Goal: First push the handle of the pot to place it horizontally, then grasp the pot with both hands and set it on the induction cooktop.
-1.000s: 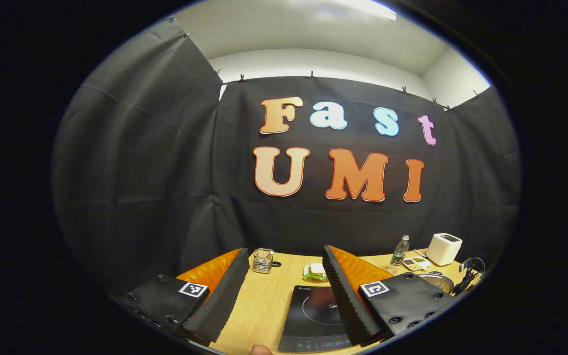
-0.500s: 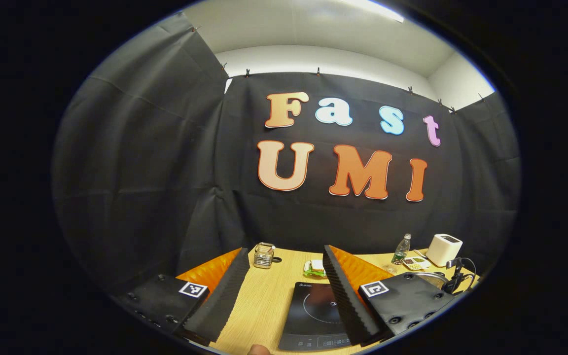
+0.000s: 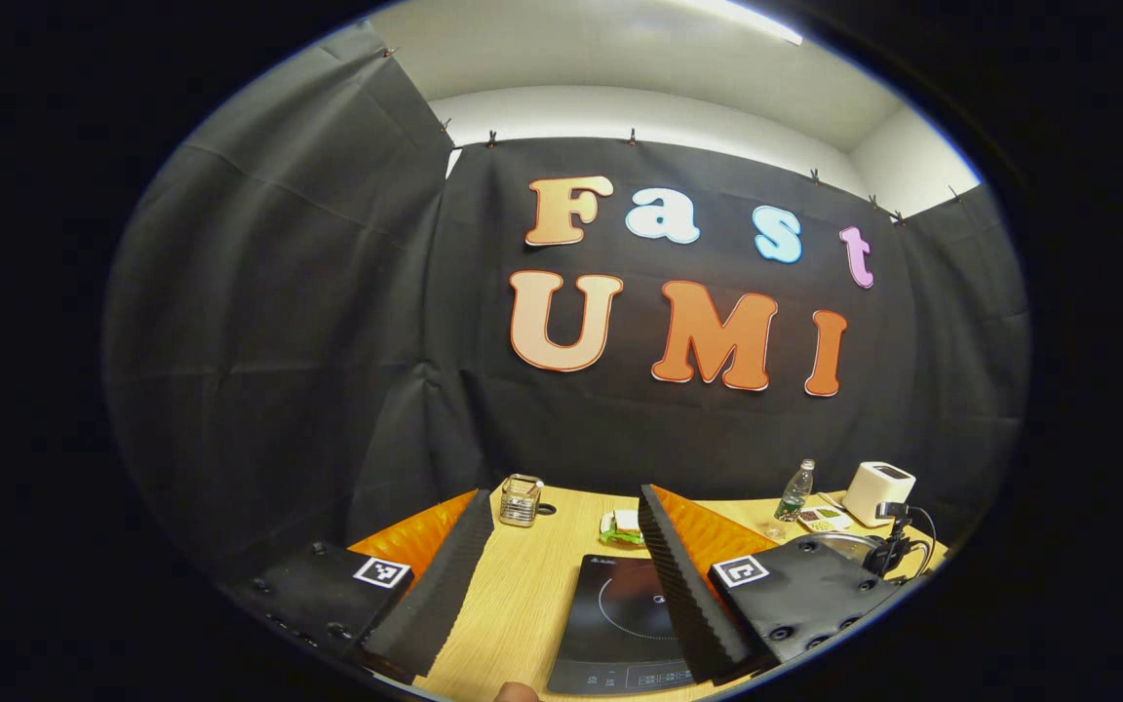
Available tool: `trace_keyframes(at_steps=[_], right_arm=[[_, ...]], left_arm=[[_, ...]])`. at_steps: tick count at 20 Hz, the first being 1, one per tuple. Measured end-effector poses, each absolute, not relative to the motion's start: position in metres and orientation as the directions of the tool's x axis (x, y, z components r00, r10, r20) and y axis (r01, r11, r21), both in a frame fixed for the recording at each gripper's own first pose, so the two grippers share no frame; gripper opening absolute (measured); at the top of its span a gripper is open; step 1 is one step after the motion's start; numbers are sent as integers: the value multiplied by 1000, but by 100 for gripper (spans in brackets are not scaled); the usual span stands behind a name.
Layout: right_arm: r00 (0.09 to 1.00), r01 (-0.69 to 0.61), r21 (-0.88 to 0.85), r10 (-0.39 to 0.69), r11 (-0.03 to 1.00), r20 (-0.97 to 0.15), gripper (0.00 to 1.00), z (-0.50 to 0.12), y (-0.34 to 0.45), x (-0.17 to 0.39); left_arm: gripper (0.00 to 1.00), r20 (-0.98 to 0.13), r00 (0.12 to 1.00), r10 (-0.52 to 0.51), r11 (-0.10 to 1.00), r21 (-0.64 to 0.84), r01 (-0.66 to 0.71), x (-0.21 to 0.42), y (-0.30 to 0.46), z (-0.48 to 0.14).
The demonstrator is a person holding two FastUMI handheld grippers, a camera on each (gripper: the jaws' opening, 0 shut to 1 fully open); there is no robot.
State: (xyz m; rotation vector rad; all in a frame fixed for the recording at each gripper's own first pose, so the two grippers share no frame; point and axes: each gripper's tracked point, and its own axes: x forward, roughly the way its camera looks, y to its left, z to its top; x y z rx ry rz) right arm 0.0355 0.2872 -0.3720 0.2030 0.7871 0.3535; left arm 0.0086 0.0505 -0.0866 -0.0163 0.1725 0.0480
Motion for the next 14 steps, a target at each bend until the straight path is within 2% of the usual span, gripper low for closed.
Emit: trace_keyframes(at_steps=[9, 14], right_arm=[[660, -216, 334, 389, 918, -642, 0, -372, 299, 63], [656, -221, 334, 393, 917, -644, 0, -369, 299, 73]], left_arm=[[98, -235, 972, -29, 999, -37, 20, 20, 11, -121], [98, -277, 957, -88, 993, -104, 61, 29, -29, -143]])
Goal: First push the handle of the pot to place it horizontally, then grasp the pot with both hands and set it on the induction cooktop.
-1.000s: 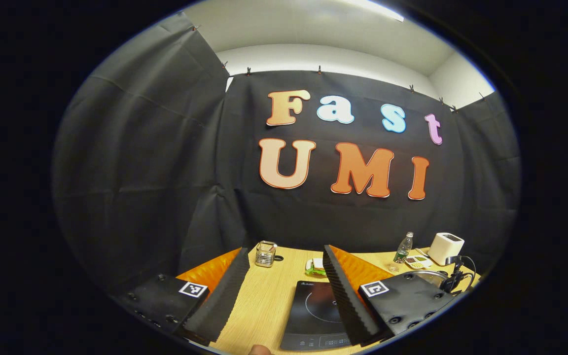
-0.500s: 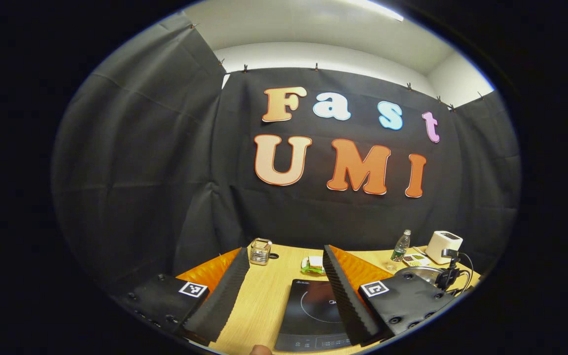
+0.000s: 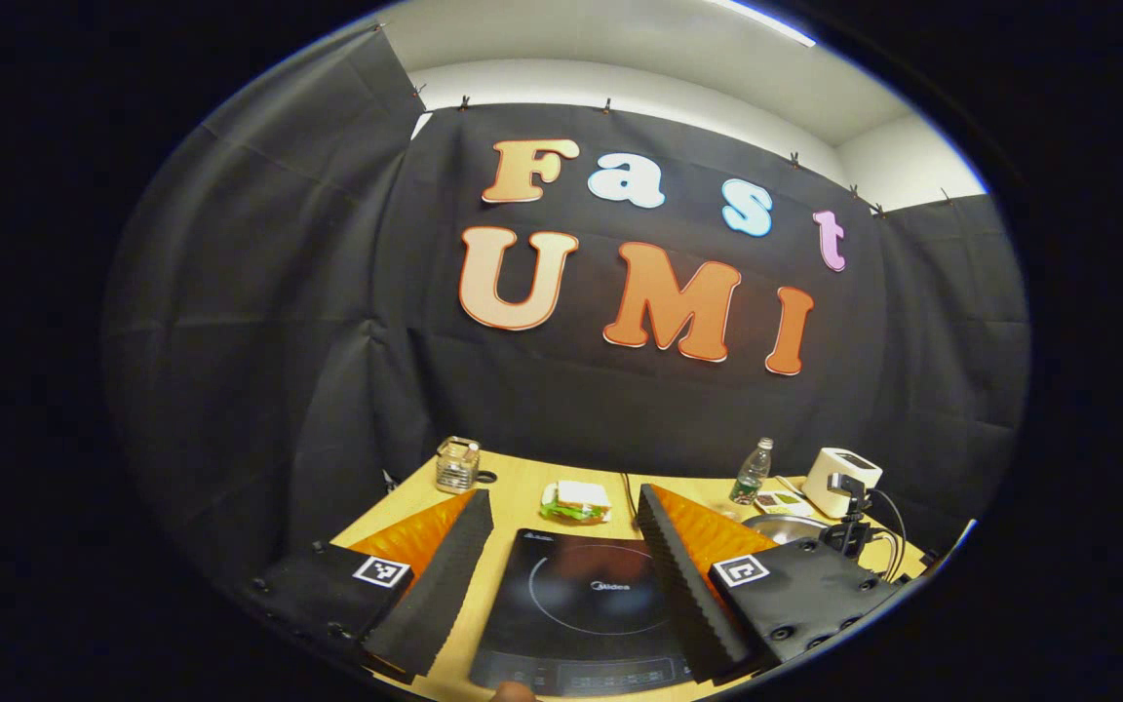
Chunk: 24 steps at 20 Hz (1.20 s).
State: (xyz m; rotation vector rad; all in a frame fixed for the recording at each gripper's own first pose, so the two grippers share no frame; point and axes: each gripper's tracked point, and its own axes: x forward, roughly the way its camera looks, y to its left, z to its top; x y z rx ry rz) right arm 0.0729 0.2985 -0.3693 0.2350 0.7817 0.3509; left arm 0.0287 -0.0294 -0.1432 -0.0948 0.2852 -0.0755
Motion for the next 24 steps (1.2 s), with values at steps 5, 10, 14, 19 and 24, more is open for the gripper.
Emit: trace_keyframes(at_steps=[5, 10, 14, 19, 24], right_arm=[[656, -283, 359, 452, 890, -605, 0, -334, 277, 53], [752, -266, 327, 408, 907, -519, 2, -284, 213, 74], [812, -196, 288, 319, 937, -488, 17, -267, 150, 96], [847, -110, 246, 221, 963, -483, 47, -264, 88, 124], [846, -46, 201, 145, 979, -513, 87, -284, 46, 155]], left_arm=[[99, -301, 940, -162, 983, -136, 126, 42, -79, -156], [98, -330, 913, -239, 969, -140, 203, 55, -140, -179], [99, -371, 879, -299, 954, -148, 261, 66, -191, -204], [98, -500, 789, -357, 934, -175, 311, 82, -250, -262], [98, -617, 712, -336, 936, -135, 325, 105, -284, -327]])
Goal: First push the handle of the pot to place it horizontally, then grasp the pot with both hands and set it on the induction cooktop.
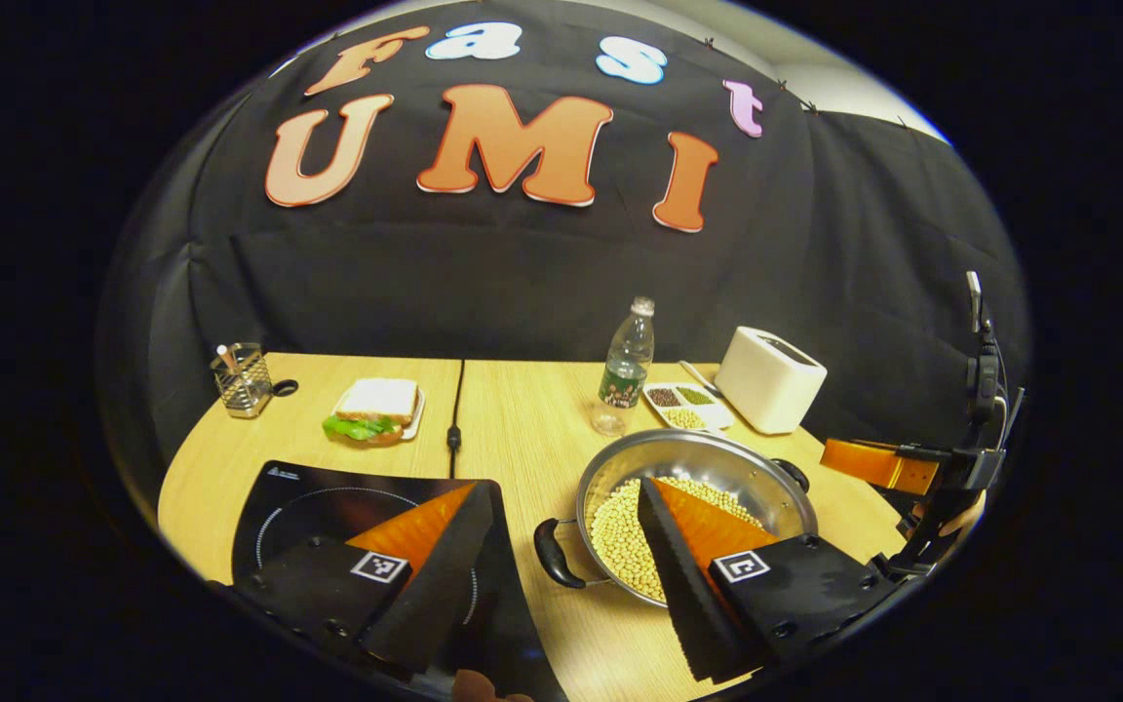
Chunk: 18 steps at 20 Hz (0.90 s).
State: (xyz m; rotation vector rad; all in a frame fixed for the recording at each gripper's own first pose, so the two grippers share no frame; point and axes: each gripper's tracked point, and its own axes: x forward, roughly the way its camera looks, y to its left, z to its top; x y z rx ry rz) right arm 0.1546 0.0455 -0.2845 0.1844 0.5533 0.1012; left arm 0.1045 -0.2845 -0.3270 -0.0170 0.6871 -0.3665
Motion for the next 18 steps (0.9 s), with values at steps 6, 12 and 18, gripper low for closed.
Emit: trace_keyframes(at_steps=[6, 12, 18], right_arm=[[807, -23, 147, 105, 989, -582, 95, -331, 24, 187], [751, -43, 123, 113, 991, -651, 96, -375, 24, 201], [697, -35, 164, 142, 986, -703, 91, -399, 30, 199]], left_arm=[[99, -722, 626, -295, 939, -98, 329, 107, -304, -390], [100, -768, 568, -295, 941, -130, 312, 103, -309, -418], [83, -831, 513, -214, 961, -84, 264, 97, -294, -442]])
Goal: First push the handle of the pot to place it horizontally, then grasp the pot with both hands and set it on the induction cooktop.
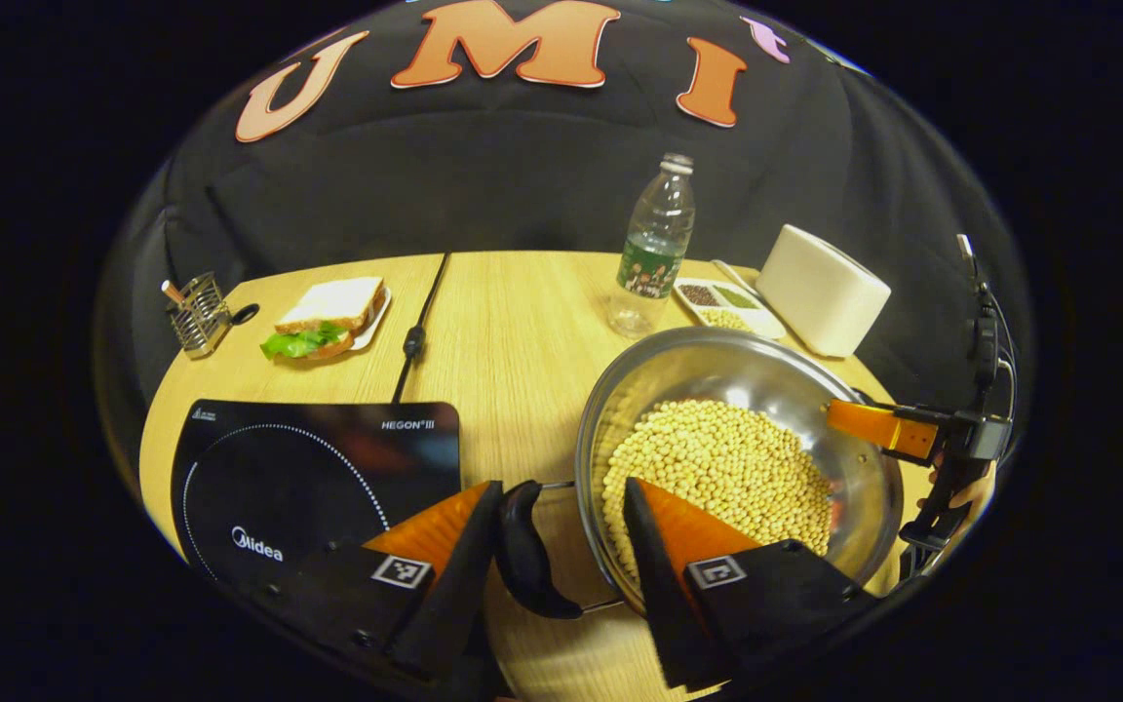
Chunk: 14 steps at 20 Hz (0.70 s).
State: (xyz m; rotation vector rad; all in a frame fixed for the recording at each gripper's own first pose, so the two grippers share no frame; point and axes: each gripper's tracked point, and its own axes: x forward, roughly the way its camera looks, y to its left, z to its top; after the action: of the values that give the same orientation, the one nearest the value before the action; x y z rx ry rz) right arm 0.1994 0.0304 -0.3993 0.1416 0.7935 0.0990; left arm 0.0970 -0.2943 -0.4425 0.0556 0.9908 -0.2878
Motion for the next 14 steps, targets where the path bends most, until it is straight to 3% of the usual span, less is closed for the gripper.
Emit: trace_keyframes(at_steps=[2, 5, 9, 14], right_arm=[[694, -39, 157, 140, 987, -706, 70, -401, 31, 200], [678, -43, 166, 151, 985, -719, 62, -400, 30, 194], [650, -31, 199, 171, 980, -741, 43, -392, 29, 175], [698, -42, 201, 173, 979, -695, 47, -339, 37, 165]], left_arm=[[70, -840, 503, -205, 965, -87, 249, 100, -295, -444], [63, -838, 510, -192, 968, -77, 239, 104, -296, -444], [55, -842, 503, -197, 966, -81, 244, 97, -295, -435], [55, -802, 554, -224, 965, -101, 243, 97, -287, -384]])
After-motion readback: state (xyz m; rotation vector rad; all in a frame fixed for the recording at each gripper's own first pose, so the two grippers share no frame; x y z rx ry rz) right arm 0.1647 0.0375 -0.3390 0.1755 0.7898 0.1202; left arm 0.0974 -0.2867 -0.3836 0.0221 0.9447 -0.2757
